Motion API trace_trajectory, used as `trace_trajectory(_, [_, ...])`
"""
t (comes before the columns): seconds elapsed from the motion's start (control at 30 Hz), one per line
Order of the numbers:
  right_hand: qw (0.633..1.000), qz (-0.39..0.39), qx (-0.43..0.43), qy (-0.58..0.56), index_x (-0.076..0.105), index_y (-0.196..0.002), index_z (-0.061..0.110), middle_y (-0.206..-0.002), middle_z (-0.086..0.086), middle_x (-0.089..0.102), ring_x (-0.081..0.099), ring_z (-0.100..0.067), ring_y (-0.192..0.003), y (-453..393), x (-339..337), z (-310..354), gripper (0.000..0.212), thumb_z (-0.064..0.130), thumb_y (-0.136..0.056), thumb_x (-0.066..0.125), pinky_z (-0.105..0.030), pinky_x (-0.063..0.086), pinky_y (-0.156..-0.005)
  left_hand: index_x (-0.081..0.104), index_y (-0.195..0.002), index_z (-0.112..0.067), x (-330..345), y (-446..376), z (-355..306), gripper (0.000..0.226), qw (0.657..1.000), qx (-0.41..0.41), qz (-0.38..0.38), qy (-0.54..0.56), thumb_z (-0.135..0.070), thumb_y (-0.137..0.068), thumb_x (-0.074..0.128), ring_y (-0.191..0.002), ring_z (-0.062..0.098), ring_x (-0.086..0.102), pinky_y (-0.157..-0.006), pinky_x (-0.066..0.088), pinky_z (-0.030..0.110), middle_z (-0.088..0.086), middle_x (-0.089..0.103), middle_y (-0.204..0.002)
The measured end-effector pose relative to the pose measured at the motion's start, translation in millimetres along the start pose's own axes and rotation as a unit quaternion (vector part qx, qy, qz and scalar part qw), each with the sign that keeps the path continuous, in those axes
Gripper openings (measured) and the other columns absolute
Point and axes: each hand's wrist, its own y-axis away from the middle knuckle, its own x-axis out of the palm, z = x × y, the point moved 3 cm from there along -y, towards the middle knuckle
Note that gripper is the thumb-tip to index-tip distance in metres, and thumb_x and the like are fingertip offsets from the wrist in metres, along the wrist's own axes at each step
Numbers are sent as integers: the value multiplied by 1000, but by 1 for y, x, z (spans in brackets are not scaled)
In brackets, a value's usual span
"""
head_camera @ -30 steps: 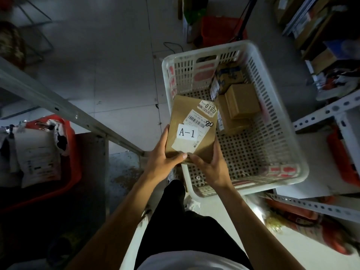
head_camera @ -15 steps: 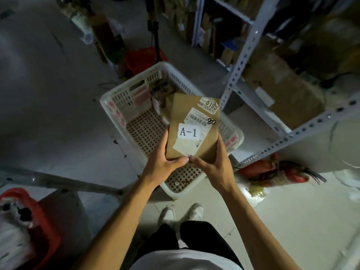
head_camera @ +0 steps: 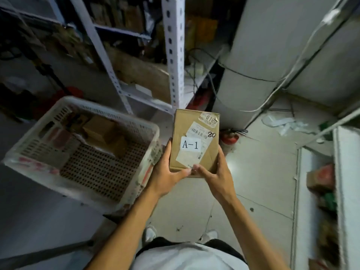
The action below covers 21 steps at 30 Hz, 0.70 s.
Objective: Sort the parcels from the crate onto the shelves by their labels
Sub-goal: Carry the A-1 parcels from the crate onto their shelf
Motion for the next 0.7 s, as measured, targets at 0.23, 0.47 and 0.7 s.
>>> trace_trajectory(0.23, [979, -199, -24, 40, 37, -129, 59, -123, 21, 61, 62, -3, -112, 14, -186, 8, 77, 33, -75, 85, -26, 57, -88, 13, -156, -39, 174, -57, -79, 111, 984, 73, 164, -20, -31, -74, 86, -124, 2, 55, -97, 52, 24, -15, 53, -139])
trace_trajectory(0.47, [926, -360, -70, 85, 36, -144, 38, -127, 23, 57, 60, 0, -114, 45, -329, 66, 89, 45, -70, 85, -24, 56, -90, 10, -157, -39, 311, -89, -194, 117, 927, 213, 309, -9, -51, -68, 85, -136, 12, 45, -110, 45, 40, -8, 39, -153])
trace_trajectory(0.7, [868, -469, -107, 125, 32, -148, 39, -130, 18, 57, 58, 8, -111, 62, -420, 138, 93, 40, -73, 87, -10, 53, -83, 18, -155, -41, 401, -108, -301, 114, 867, 296, 394, 67, -44, -65, 89, -132, 16, 52, -108, 46, 46, -6, 49, -146])
